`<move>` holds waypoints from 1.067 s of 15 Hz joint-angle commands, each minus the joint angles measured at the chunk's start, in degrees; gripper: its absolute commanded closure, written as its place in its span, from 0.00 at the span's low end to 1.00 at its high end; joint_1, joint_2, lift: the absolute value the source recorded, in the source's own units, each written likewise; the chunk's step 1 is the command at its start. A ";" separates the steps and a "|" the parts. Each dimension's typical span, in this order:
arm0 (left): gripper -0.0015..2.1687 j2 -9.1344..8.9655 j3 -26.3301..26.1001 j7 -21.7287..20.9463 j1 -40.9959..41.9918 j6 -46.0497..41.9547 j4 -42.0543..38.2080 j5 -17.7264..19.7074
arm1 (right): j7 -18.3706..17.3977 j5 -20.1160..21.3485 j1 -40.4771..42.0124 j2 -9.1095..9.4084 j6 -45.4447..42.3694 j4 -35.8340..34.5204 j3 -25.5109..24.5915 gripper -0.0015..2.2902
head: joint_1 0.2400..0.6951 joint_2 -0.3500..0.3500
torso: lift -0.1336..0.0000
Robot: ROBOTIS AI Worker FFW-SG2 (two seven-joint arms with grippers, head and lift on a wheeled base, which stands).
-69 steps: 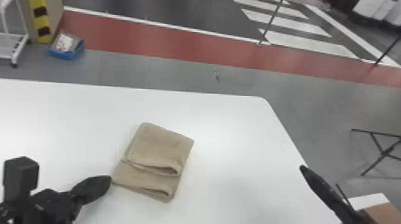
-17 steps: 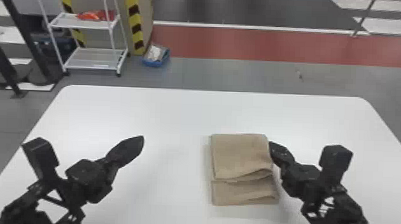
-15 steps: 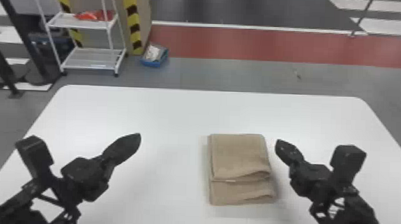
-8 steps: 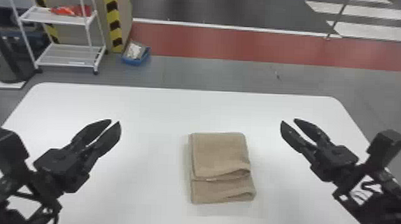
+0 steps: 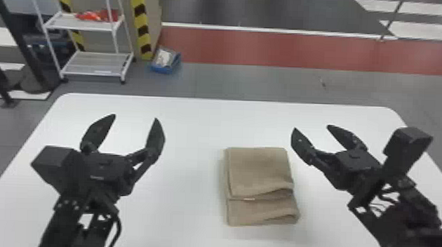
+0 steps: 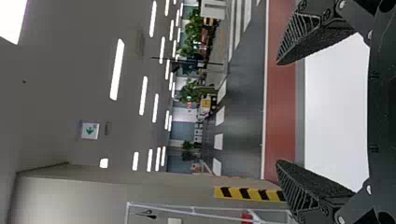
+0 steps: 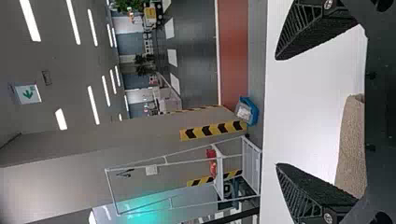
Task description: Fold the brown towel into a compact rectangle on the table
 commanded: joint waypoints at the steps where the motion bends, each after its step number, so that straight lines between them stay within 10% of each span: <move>1: 0.04 -0.32 -3.40 1.83 0.59 -5.49 1.65 -4.16 | -1.87 -0.01 2.77 0.76 -3.81 -0.96 1.12 0.02 | 1.00 0.46 | 0.07; 16: 0.04 1.87 -3.40 7.28 1.99 -2.68 1.73 -6.27 | -9.60 0.25 16.74 1.20 -24.55 -2.90 -0.19 0.02 | 1.00 0.37 | 0.07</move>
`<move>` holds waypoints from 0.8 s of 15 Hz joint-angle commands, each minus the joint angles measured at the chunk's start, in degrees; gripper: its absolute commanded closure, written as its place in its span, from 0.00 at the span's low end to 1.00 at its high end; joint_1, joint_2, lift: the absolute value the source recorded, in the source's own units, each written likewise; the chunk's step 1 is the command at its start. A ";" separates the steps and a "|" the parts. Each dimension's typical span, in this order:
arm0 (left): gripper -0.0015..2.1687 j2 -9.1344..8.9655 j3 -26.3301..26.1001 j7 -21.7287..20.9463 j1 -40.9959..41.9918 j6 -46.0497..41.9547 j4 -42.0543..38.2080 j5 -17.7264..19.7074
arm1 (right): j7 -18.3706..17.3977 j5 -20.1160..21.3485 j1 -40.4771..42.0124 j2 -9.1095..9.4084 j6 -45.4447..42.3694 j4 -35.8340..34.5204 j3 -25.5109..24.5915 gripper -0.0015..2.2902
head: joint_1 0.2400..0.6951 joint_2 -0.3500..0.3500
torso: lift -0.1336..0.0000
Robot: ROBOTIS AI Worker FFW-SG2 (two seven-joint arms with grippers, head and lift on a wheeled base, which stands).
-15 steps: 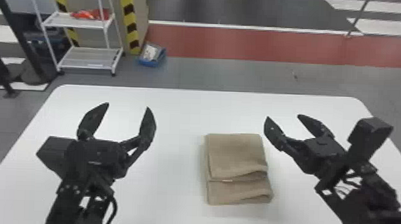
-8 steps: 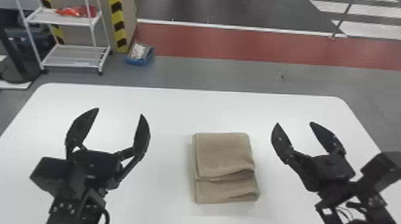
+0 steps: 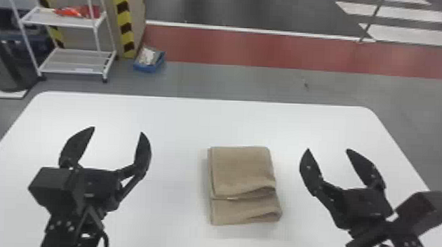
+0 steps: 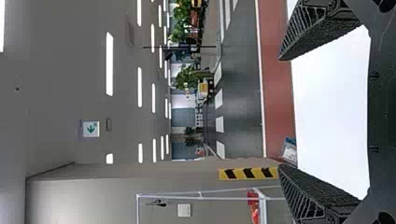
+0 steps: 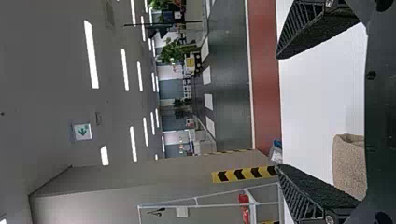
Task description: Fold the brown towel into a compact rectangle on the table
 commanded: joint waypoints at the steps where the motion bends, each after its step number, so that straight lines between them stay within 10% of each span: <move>1: 0.04 0.10 0.05 0.06 0.61 -0.39 -0.88 0.01 | -0.09 -0.48 0.35 0.01 -0.56 -0.17 -0.30 0.02 | 1.00 0.37 | 0.07; 12: 0.04 0.45 3.03 0.23 1.14 -0.57 -1.67 1.41 | -0.18 -3.47 1.49 0.09 -1.27 -0.79 -2.40 0.02 | 1.00 0.36 | 0.07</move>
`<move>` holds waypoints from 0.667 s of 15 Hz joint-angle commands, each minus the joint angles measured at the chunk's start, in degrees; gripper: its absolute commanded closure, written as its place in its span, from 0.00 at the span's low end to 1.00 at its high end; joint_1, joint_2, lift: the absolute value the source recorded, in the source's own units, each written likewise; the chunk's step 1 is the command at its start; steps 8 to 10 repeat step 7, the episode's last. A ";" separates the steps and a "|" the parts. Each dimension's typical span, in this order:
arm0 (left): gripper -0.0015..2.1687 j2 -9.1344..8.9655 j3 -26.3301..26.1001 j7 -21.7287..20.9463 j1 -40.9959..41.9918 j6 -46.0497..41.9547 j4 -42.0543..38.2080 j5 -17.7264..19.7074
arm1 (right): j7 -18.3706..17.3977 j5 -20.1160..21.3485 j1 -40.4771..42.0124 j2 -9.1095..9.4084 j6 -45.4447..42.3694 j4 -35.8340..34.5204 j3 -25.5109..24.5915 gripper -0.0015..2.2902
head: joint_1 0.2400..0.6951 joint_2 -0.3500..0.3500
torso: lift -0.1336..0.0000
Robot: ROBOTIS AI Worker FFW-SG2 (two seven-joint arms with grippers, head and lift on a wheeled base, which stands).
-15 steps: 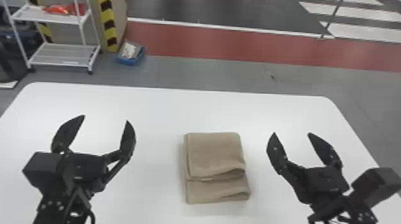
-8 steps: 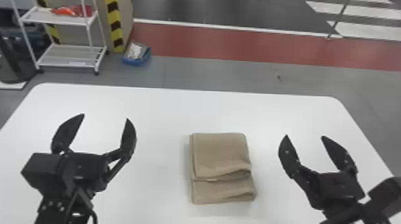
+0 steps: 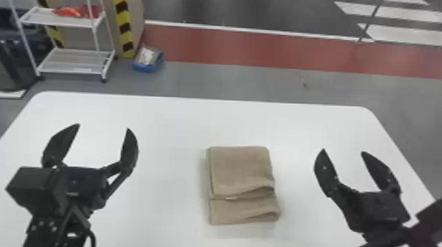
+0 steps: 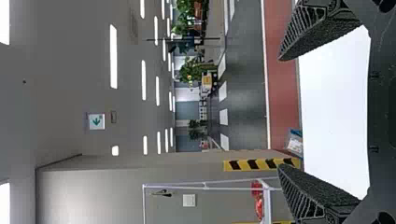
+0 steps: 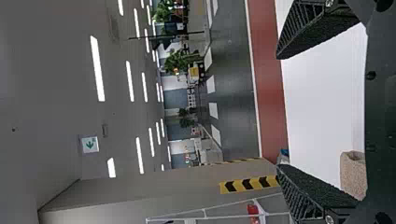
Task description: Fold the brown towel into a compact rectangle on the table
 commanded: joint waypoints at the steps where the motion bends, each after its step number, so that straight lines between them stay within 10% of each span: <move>1: 0.04 0.22 0.78 -0.08 0.21 0.00 -0.43 0.80 | -0.29 -0.05 0.27 0.37 -0.61 -0.09 0.72 0.02 | 1.00 0.36 | 0.07; 10: 0.04 0.57 0.87 0.45 0.47 0.00 -1.04 1.24 | -3.19 0.74 0.71 0.80 -2.90 -0.79 1.95 0.02 | 1.00 0.39 | 0.07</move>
